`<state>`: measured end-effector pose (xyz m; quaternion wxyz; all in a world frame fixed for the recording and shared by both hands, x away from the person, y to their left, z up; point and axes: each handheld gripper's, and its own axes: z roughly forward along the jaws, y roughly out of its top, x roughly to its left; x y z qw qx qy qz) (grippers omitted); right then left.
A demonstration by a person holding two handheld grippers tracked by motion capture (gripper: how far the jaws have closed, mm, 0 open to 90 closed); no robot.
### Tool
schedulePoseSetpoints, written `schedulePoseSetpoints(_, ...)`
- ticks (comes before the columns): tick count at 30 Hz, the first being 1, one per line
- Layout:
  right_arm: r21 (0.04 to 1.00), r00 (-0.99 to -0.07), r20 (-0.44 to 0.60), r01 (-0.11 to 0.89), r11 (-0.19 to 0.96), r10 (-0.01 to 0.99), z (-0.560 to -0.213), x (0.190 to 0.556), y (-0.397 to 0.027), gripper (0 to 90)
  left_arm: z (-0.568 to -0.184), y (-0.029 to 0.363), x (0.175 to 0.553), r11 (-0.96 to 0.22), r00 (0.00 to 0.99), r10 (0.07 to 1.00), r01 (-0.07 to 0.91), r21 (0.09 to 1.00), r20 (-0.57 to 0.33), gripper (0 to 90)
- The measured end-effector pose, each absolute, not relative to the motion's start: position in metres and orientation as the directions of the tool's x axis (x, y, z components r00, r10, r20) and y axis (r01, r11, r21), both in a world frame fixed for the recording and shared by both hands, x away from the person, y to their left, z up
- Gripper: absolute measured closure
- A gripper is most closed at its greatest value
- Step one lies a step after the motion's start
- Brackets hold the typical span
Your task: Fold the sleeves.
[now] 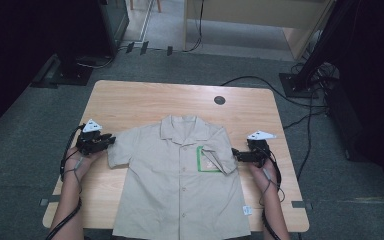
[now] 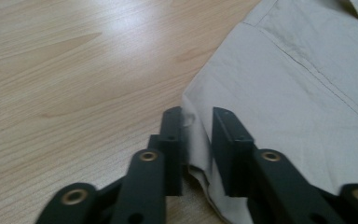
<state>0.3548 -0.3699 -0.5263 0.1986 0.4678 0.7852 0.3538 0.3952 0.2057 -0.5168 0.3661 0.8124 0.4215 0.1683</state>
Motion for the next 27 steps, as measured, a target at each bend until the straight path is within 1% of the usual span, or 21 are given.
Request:
schedulePoseSetpoints(1,0.741,-0.484,0.019,0.594,0.313,0.875,-0.526,0.355,-0.37,18.0,-0.517,0.205,0.395,-0.375,0.588,0.808,0.563,0.737,-0.038,83.0)
schedulePoseSetpoints(4,0.741,-0.484,0.019,0.594,0.313,0.875,-0.526,0.355,-0.37,18.0,-0.516,0.203,0.395,-0.376,0.589,0.807,0.563,0.736,-0.038,85.6)
schedulePoseSetpoints(8,0.741,-0.484,0.019,0.594,0.313,0.875,-0.526,0.355,-0.37,18.0,-0.513,0.203,0.394,-0.347,0.588,0.806,0.566,0.748,-0.071,85.7)
schedulePoseSetpoints(13,0.741,-0.484,0.019,0.594,0.313,0.875,-0.526,0.355,-0.37,18.0,-0.503,0.201,0.391,-0.332,0.595,0.8,0.547,0.768,-0.078,85.8)
schedulePoseSetpoints(16,0.741,-0.484,0.019,0.594,0.313,0.875,-0.526,0.355,-0.37,18.0,-0.498,0.198,0.39,-0.317,0.608,0.788,0.536,0.782,-0.098,85.8)
schedulePoseSetpoints(25,0.741,-0.484,0.019,0.594,0.313,0.875,-0.526,0.355,-0.37,18.0,-0.489,0.187,0.386,-0.331,0.641,0.762,0.509,0.795,-0.093,85.8)
schedulePoseSetpoints(27,0.741,-0.484,0.019,0.594,0.313,0.875,-0.526,0.355,-0.37,18.0,-0.489,0.185,0.386,-0.322,0.647,0.755,0.507,0.799,-0.106,85.8)
